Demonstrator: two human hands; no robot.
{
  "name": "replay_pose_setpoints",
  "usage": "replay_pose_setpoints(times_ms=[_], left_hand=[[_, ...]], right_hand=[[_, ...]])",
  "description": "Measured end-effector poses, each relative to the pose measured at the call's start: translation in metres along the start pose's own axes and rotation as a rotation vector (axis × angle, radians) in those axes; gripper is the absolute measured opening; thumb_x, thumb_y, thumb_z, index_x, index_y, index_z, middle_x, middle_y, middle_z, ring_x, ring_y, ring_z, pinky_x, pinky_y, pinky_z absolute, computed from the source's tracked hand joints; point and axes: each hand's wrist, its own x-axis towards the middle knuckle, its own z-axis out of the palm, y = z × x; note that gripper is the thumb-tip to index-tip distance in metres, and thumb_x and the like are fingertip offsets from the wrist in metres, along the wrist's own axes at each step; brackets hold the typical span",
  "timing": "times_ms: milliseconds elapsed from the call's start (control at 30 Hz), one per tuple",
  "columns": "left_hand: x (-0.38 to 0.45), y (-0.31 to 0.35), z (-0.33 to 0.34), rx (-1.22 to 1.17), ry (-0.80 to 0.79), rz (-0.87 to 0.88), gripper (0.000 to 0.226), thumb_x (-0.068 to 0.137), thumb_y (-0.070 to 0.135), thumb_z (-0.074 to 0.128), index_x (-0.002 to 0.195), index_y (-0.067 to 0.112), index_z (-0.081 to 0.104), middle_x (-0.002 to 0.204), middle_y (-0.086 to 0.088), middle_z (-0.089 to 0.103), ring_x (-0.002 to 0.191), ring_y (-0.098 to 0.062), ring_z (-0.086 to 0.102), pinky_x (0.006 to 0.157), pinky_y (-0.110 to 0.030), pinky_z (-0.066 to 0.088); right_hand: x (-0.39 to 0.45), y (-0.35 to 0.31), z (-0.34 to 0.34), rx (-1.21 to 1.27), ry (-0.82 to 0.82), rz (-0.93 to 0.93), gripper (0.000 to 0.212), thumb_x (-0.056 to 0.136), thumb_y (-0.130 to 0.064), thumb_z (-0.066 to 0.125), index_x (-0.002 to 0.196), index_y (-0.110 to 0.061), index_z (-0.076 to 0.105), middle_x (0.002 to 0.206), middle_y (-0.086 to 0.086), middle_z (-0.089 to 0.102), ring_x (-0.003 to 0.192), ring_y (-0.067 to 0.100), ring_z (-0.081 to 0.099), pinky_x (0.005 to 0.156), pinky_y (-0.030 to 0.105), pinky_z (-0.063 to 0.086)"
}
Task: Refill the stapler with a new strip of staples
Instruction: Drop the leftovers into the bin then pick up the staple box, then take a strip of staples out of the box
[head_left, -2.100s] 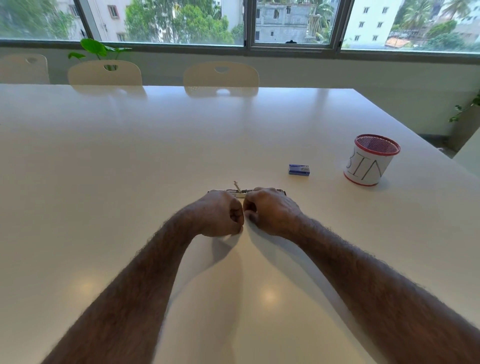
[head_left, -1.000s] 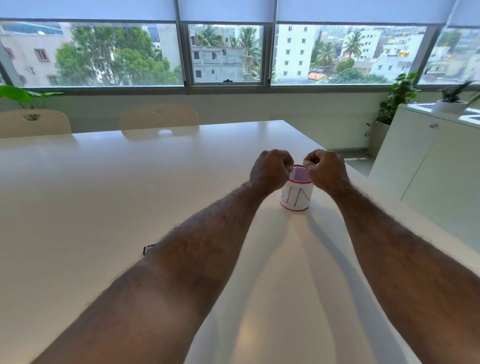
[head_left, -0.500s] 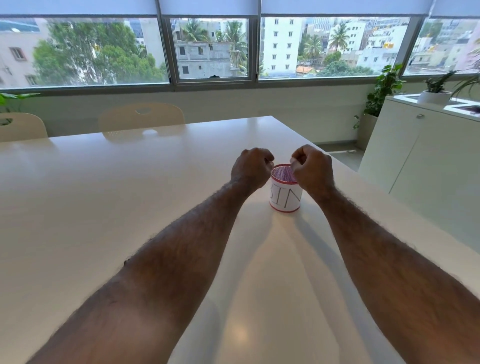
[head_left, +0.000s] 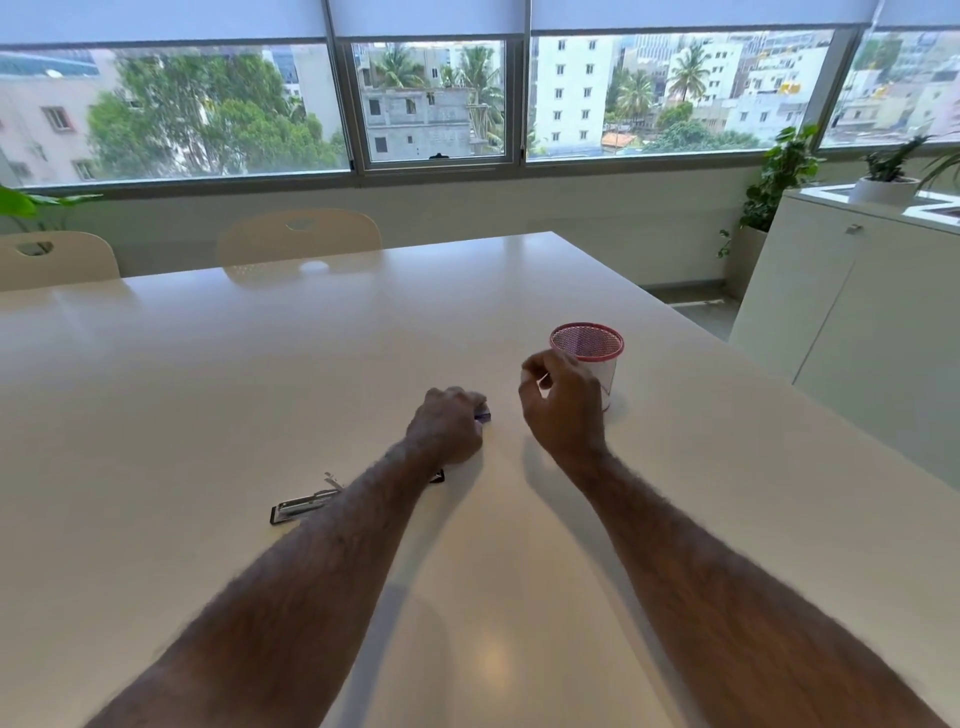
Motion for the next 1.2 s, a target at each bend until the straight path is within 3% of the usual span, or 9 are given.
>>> replay_pose_setpoints(times_ms=[100, 267, 400, 533, 700, 867, 1000, 1200], left_hand=[[-0.011, 0.010, 0.003, -0.011, 0.029, 0.071, 0.022, 0.087, 0.015, 0.055, 0.103, 0.017, 0.069, 0.113, -0.010, 0.064, 0.103, -0.023, 0.054, 0.086, -0.033, 0.047], [-0.032, 0.026, 0.011, -0.069, 0.072, 0.170, 0.026, 0.088, 0.010, 0.057, 0.110, 0.013, 0.071, 0.110, -0.009, 0.067, 0.098, -0.018, 0.060, 0.082, -0.024, 0.046], [-0.053, 0.025, 0.011, -0.118, 0.094, 0.200, 0.029, 0.089, 0.008, 0.056, 0.115, 0.012, 0.070, 0.113, -0.009, 0.067, 0.099, -0.017, 0.060, 0.080, -0.018, 0.042], [-0.075, 0.018, 0.009, -0.176, 0.108, 0.186, 0.030, 0.088, 0.011, 0.058, 0.116, 0.015, 0.069, 0.112, -0.004, 0.064, 0.092, -0.008, 0.052, 0.077, -0.014, 0.037], [-0.104, 0.000, 0.001, -0.235, 0.095, 0.142, 0.029, 0.082, 0.015, 0.066, 0.111, 0.018, 0.070, 0.100, 0.005, 0.061, 0.090, -0.007, 0.055, 0.069, -0.008, 0.036], [-0.128, -0.020, -0.007, -0.275, 0.083, 0.105, 0.030, 0.079, 0.016, 0.071, 0.109, 0.018, 0.070, 0.102, 0.006, 0.063, 0.091, -0.008, 0.061, 0.083, -0.020, 0.050], [-0.144, -0.036, -0.012, -0.304, 0.098, 0.088, 0.031, 0.079, 0.017, 0.071, 0.110, 0.019, 0.071, 0.099, 0.011, 0.062, 0.089, -0.004, 0.062, 0.082, -0.018, 0.051], [-0.158, -0.051, -0.013, -0.349, 0.131, 0.069, 0.030, 0.078, 0.019, 0.070, 0.107, 0.022, 0.071, 0.099, 0.013, 0.061, 0.089, -0.004, 0.063, 0.077, -0.012, 0.049]], right_hand=[[-0.015, 0.003, -0.003, -0.007, -0.168, 0.145, 0.007, 0.086, -0.009, 0.065, 0.090, -0.009, 0.071, 0.086, 0.007, 0.073, 0.071, 0.013, 0.060, 0.067, 0.024, 0.051], [-0.027, 0.004, -0.021, -0.033, -0.450, 0.270, 0.021, 0.089, -0.005, 0.059, 0.106, -0.007, 0.071, 0.106, 0.007, 0.074, 0.084, 0.010, 0.060, 0.078, 0.017, 0.043], [-0.034, -0.001, -0.036, 0.020, -0.612, 0.309, 0.037, 0.085, 0.002, 0.057, 0.120, -0.009, 0.066, 0.117, 0.006, 0.069, 0.094, 0.013, 0.061, 0.083, 0.018, 0.045], [-0.040, -0.006, -0.048, 0.019, -0.807, 0.257, 0.037, 0.088, -0.006, 0.062, 0.124, -0.016, 0.064, 0.116, -0.002, 0.068, 0.094, 0.010, 0.063, 0.079, 0.017, 0.046], [-0.049, -0.014, -0.055, 0.028, -0.868, 0.178, 0.032, 0.086, -0.016, 0.070, 0.117, -0.023, 0.068, 0.100, -0.011, 0.068, 0.084, 0.002, 0.065, 0.070, 0.007, 0.047], [-0.056, -0.024, -0.055, 0.064, -0.912, 0.168, 0.026, 0.084, -0.017, 0.074, 0.108, -0.024, 0.068, 0.092, -0.012, 0.067, 0.080, 0.001, 0.065, 0.065, 0.008, 0.049], [-0.062, -0.033, -0.051, 0.083, -0.918, 0.149, 0.023, 0.082, -0.019, 0.076, 0.103, -0.026, 0.069, 0.086, -0.016, 0.065, 0.076, -0.002, 0.063, 0.064, 0.004, 0.046], [-0.070, -0.047, -0.040, 0.056, -0.896, 0.124, 0.014, 0.086, -0.031, 0.072, 0.095, -0.021, 0.072, 0.088, -0.007, 0.069, 0.080, 0.007, 0.063, 0.067, 0.019, 0.052]])
